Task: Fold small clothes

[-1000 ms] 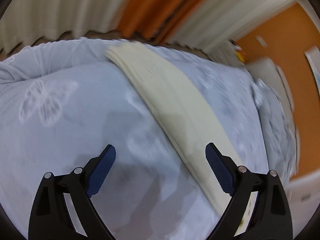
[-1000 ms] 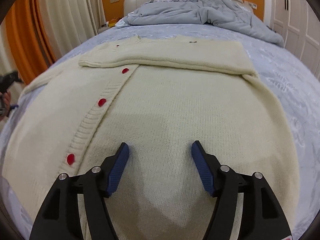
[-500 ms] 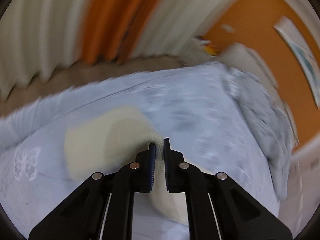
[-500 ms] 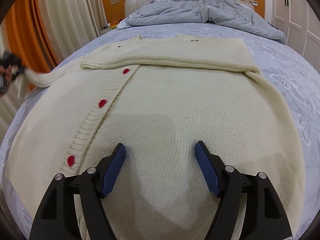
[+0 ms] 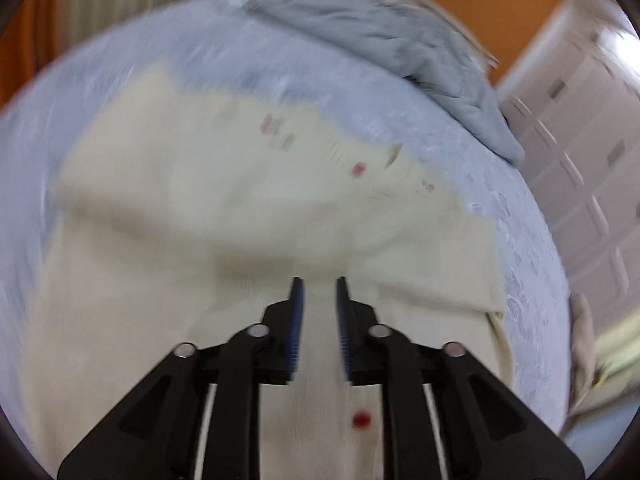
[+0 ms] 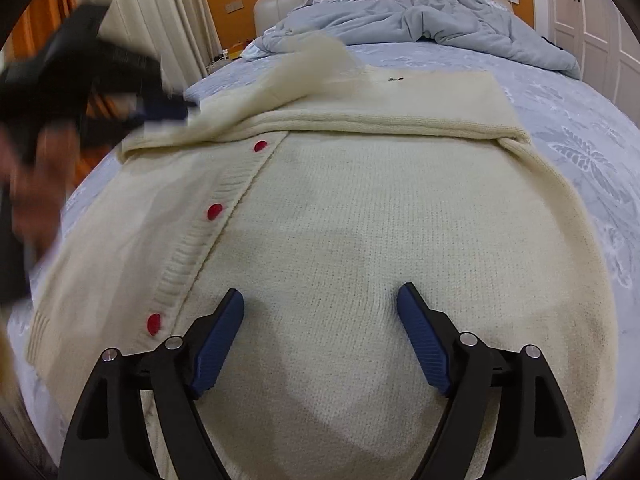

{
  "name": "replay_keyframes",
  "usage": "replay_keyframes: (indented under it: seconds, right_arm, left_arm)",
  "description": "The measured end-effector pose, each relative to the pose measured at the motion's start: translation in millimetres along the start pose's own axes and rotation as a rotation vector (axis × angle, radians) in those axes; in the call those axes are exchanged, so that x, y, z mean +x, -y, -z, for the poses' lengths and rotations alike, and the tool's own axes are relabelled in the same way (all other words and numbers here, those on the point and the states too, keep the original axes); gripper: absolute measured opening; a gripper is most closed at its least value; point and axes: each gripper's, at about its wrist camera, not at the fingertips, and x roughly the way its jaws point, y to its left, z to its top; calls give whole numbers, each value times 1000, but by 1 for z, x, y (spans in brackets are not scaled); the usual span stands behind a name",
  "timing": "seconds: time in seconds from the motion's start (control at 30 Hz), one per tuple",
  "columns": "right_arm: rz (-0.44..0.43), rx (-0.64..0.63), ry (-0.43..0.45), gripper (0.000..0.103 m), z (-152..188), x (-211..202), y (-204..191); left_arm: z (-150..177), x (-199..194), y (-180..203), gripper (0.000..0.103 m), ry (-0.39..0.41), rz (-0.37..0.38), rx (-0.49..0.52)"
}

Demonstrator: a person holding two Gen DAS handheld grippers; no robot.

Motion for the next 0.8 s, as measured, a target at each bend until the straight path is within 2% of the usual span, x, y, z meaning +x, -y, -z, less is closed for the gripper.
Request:
replay_keyframes:
  seconds: [0.03, 0.07, 0.13, 0.23, 0.33, 0.4, 0.47, 0.53, 0.57, 0.6, 0.63, 0.67, 0.7, 0.77, 0.8]
  right_arm:
    - [-17, 5, -8, 80, -2, 0, 1]
    - [-23, 12, -16, 81, -4, -1, 1]
    - [-45, 51, -34, 82, -17, -2, 3]
    - [-100, 172, -1, 83, -55, -2, 12]
    - [-135, 347, -22, 85, -105, 22, 35]
    - [-131, 465, -38, 85, -130, 46, 54]
    - [-107, 520, -50, 86, -147, 71, 65]
    - [-98, 543, -89, 87, -153, 95, 65]
    - [-82, 538, -92, 83, -155, 99, 62]
    - [-68, 514, -87, 72, -161, 101, 58]
    - [-79, 484, -81, 8, -165, 100, 54]
    - [-158, 452, -95, 9, -175, 102, 50]
    - [-203, 436, -78, 4, -184, 95, 46]
    - [-242, 370, 21, 4, -205, 67, 37]
    - [-254, 354, 56, 4, -212, 55, 36]
  left_arm:
    - [4, -3, -11, 35, 4, 17, -55]
    - [4, -11, -28, 40, 20, 30, -133]
    - [-7, -24, -52, 46, 60, 39, -207]
    - [-38, -39, -89, 55, 116, -3, -297]
    - [-62, -32, -124, 55, 116, -9, -451]
    - [-66, -31, -146, 54, 139, 31, -571]
    - [-67, -30, -163, 52, 141, 59, -644]
    - [-65, -24, -172, 43, 129, 73, -690]
    - [-63, -19, -175, 39, 124, 77, -705]
    - [-62, -18, -176, 26, 122, 78, -707]
    - [-61, -17, -175, 14, 123, 74, -702]
    - [-62, -20, -174, 13, 141, 69, -692]
    - [-62, -24, -170, 12, 158, 70, -685]
    - [-68, -30, -162, 11, 181, 108, -661]
    - [-71, -32, -160, 11, 188, 104, -639]
